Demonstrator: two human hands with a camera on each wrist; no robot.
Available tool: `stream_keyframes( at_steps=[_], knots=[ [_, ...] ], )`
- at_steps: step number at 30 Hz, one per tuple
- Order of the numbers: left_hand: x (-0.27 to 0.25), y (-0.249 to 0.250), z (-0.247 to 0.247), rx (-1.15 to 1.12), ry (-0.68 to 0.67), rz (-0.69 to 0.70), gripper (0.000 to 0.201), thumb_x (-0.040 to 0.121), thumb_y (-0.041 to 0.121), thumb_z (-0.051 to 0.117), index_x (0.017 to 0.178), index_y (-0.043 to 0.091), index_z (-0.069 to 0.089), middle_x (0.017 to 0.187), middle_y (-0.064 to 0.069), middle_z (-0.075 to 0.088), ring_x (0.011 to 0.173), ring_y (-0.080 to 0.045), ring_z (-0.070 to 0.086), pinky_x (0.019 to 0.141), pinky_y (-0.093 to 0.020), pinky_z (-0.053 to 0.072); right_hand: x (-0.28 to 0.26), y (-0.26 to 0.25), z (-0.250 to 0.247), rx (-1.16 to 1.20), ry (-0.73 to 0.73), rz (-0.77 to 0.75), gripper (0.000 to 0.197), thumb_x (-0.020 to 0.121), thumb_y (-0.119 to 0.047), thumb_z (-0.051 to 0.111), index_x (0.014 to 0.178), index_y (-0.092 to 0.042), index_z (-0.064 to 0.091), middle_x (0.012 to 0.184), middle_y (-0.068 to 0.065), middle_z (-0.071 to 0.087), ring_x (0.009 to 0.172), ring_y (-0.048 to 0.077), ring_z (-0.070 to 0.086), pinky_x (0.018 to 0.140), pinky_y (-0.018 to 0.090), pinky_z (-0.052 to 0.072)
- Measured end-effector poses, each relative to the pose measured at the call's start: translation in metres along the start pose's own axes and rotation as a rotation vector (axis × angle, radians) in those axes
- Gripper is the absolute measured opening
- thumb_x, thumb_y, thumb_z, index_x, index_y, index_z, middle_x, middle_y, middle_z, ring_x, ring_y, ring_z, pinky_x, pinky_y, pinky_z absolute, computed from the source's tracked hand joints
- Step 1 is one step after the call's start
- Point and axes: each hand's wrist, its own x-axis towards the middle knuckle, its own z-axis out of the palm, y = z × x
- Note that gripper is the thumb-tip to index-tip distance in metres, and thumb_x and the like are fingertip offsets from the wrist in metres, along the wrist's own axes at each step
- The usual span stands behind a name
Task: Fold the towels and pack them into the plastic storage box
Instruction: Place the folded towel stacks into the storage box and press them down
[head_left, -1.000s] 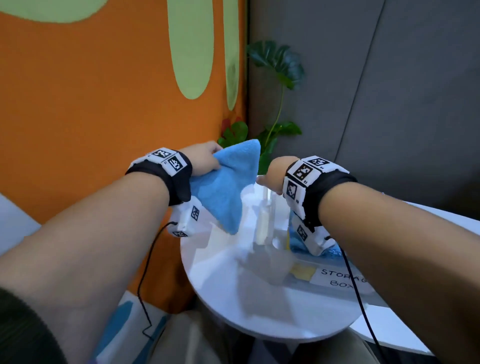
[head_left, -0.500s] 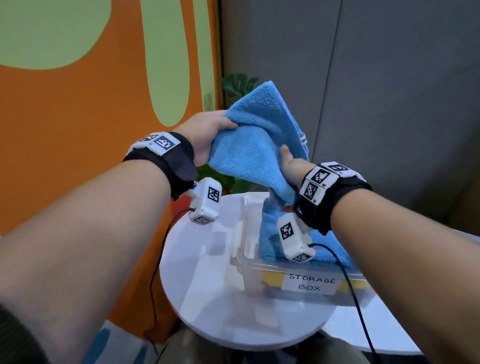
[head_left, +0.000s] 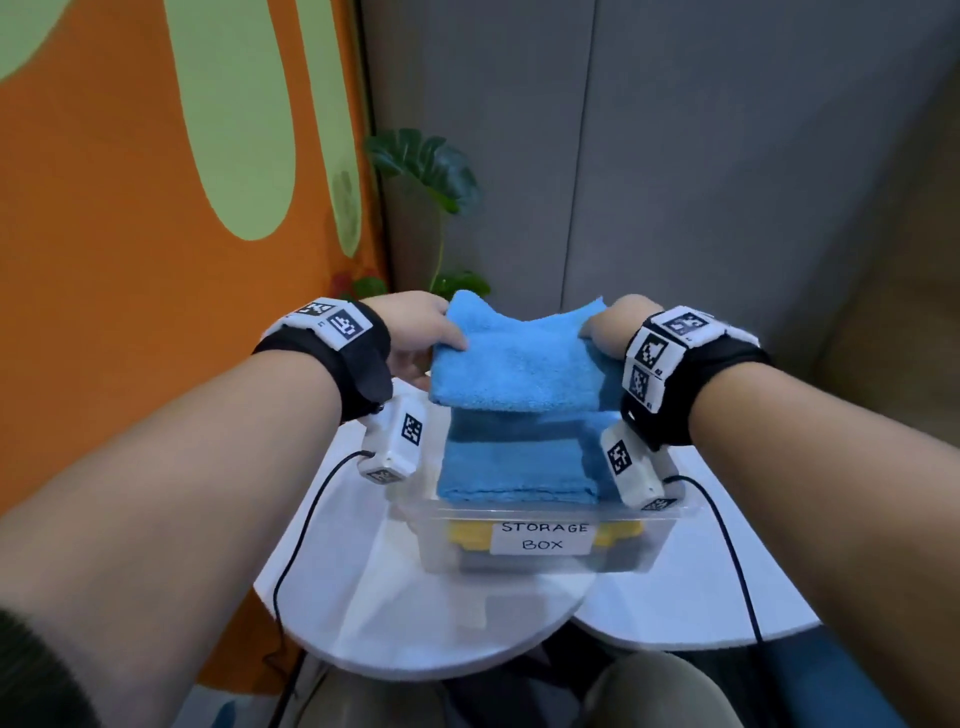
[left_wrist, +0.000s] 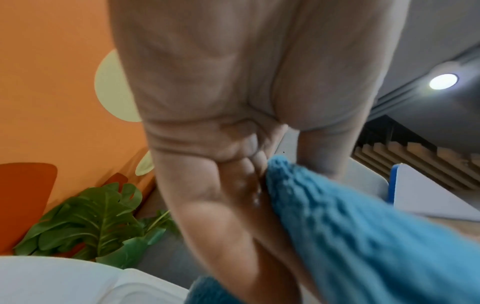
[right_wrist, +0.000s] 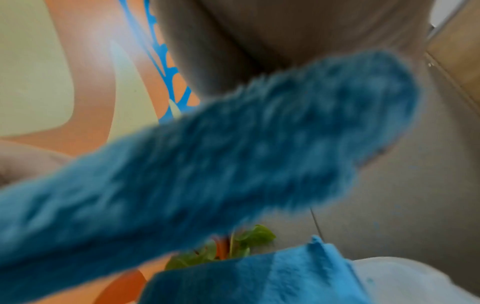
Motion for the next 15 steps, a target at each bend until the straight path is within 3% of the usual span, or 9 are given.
stream_keyframes(
  at_steps=[2, 4, 8, 9, 12, 15],
  knots=[
    [0.003, -0.005, 0.007, 0.141, -0.053, -0.047, 0.024, 0.093, 0.005, 0.056, 0.117, 0.009, 0.059, 0.104, -0.009, 0.068, 0.076, -0.018, 0.068, 0.058, -0.034, 0.058, 0.001, 0.006, 0.0, -0.246, -0.131, 0.059, 0.032, 0.091, -0.025, 0.055, 0.114, -0.005, 0.064, 0.12, 0.007, 0.064, 0.108, 0.027, 0.061, 0.092, 0.031, 0.048],
    [0.004, -0.011, 0.016, 0.28, -0.134, -0.138, 0.024, 0.091, 0.005, 0.062, 0.115, 0.005, 0.06, 0.099, -0.014, 0.067, 0.067, -0.02, 0.065, 0.055, -0.033, 0.059, 0.005, 0.017, 0.005, -0.452, -0.207, 0.01, 0.041, 0.09, -0.034, 0.059, 0.122, -0.007, 0.06, 0.124, 0.007, 0.061, 0.109, 0.025, 0.059, 0.092, 0.03, 0.045],
    [0.009, -0.022, 0.028, 0.493, -0.192, -0.267, 0.031, 0.086, 0.007, 0.07, 0.115, -0.001, 0.061, 0.071, -0.014, 0.06, 0.053, -0.018, 0.059, 0.062, -0.032, 0.06, 0.005, 0.029, 0.013, -0.574, -0.272, -0.036, 0.052, 0.084, -0.046, 0.066, 0.126, -0.017, 0.056, 0.125, 0.004, 0.06, 0.111, 0.027, 0.058, 0.095, 0.036, 0.046],
    [0.012, -0.023, 0.03, 0.509, -0.189, -0.279, 0.034, 0.085, 0.008, 0.072, 0.116, -0.002, 0.061, 0.067, -0.013, 0.059, 0.054, -0.019, 0.06, 0.068, -0.034, 0.061, 0.005, 0.03, 0.014, -0.591, -0.267, -0.043, 0.047, 0.083, -0.047, 0.067, 0.119, -0.018, 0.059, 0.12, 0.004, 0.062, 0.108, 0.027, 0.059, 0.092, 0.036, 0.047],
    [0.015, -0.02, 0.03, 0.531, -0.197, -0.295, 0.041, 0.081, 0.009, 0.075, 0.117, -0.005, 0.06, 0.065, -0.012, 0.061, 0.056, -0.021, 0.064, 0.086, -0.04, 0.057, 0.015, 0.033, 0.017, -0.657, -0.197, -0.127, 0.028, 0.072, -0.049, 0.074, 0.074, -0.023, 0.065, 0.091, -0.004, 0.068, 0.087, 0.023, 0.065, 0.074, 0.03, 0.051],
    [0.012, -0.014, 0.029, 0.548, -0.19, -0.28, 0.043, 0.08, 0.007, 0.077, 0.117, -0.004, 0.058, 0.065, -0.013, 0.062, 0.056, -0.022, 0.064, 0.083, -0.038, 0.058, 0.019, 0.035, 0.016, -0.678, -0.162, -0.165, 0.03, 0.065, -0.048, 0.079, 0.053, -0.026, 0.062, 0.07, -0.011, 0.06, 0.077, 0.019, 0.065, 0.06, 0.024, 0.046]
  ],
)
